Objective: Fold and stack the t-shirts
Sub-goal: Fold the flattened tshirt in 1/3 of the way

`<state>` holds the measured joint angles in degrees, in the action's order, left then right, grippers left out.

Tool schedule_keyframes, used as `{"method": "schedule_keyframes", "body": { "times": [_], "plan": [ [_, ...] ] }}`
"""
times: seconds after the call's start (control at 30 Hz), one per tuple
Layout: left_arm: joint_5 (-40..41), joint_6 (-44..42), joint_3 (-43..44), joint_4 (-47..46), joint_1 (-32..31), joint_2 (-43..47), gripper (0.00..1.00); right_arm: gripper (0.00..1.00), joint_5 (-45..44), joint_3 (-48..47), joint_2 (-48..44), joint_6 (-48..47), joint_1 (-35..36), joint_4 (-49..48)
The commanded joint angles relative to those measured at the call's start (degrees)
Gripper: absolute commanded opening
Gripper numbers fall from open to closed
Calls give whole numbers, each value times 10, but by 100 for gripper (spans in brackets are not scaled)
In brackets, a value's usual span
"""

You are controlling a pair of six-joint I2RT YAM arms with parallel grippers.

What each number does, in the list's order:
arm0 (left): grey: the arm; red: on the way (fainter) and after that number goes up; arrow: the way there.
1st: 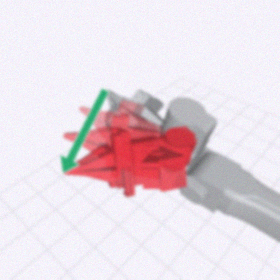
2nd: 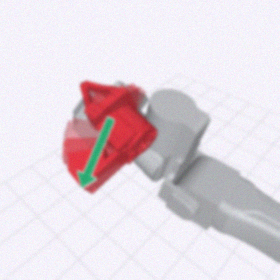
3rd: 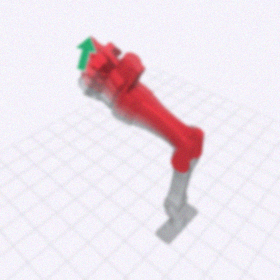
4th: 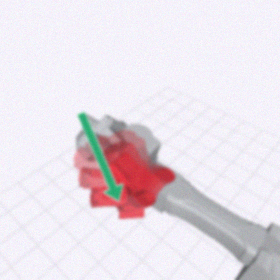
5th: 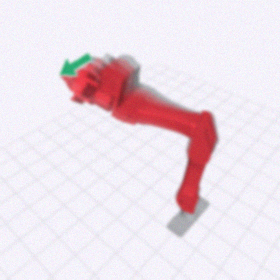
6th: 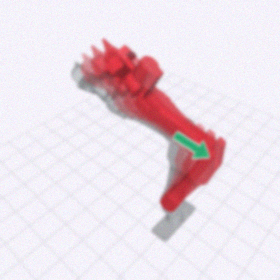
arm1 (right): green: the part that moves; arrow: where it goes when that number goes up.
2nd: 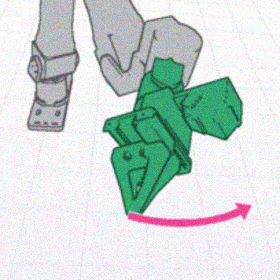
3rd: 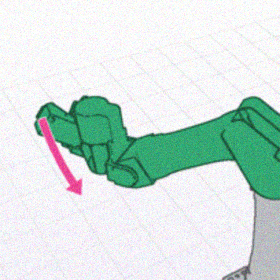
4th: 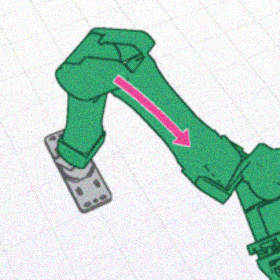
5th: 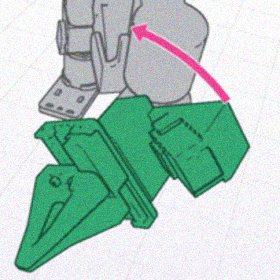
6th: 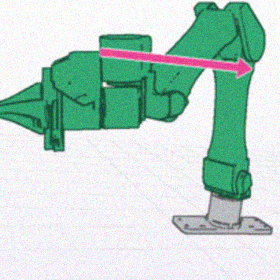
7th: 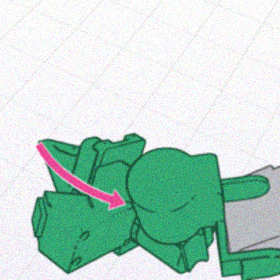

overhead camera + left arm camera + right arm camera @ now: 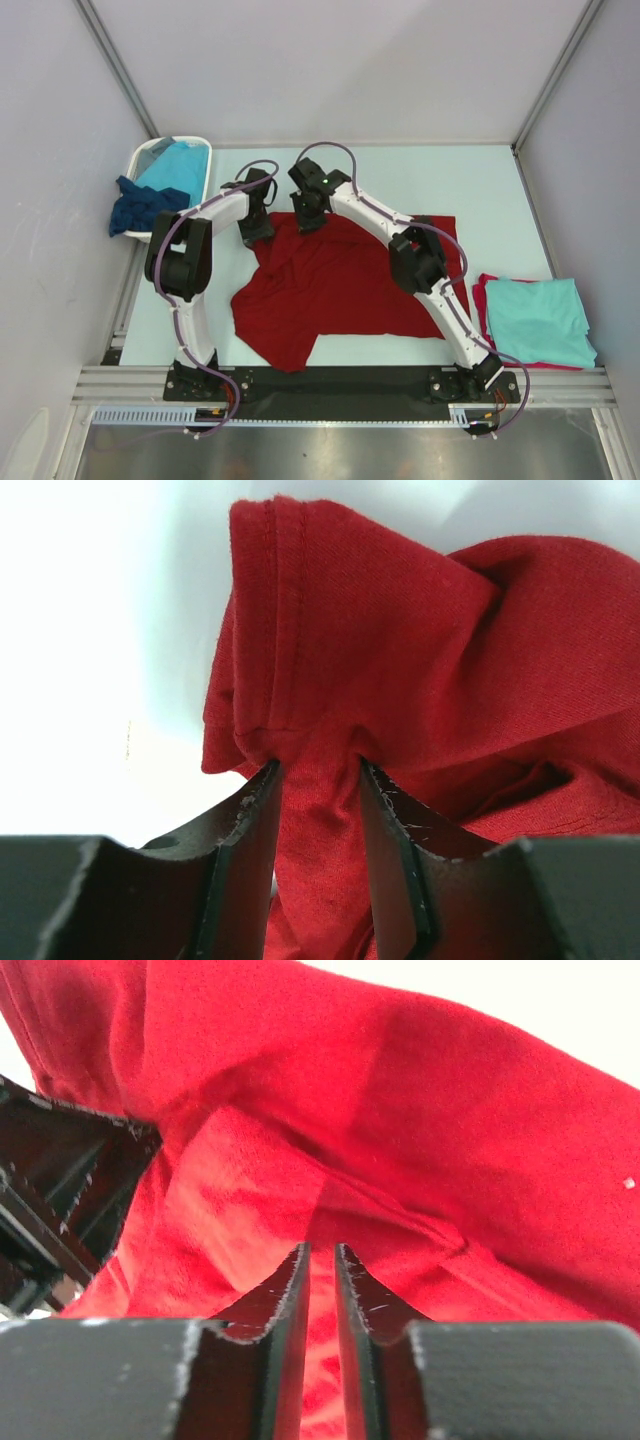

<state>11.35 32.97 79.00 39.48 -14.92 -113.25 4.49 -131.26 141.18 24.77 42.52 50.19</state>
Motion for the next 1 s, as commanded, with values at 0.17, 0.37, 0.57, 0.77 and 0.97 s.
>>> {"method": "schedule_keyframes", "body": {
  "times": [0.17,0.37,0.57,0.77,0.97],
  "plan": [
    [11,1,-4,-8,10,-1,42,32,12,-51,20,0,-9,-4],
    [10,1,-4,-8,11,0,41,39,10,-59,18,-1,-27,-8],
    [10,2,-3,-9,9,-2,41,40,13,-64,24,-2,-46,-11],
    [10,0,-2,-8,9,-4,41,39,25,-61,36,-4,-54,-12],
    [10,-1,-1,-7,9,-3,41,39,32,-44,33,-7,-45,-13]
  ]
}}
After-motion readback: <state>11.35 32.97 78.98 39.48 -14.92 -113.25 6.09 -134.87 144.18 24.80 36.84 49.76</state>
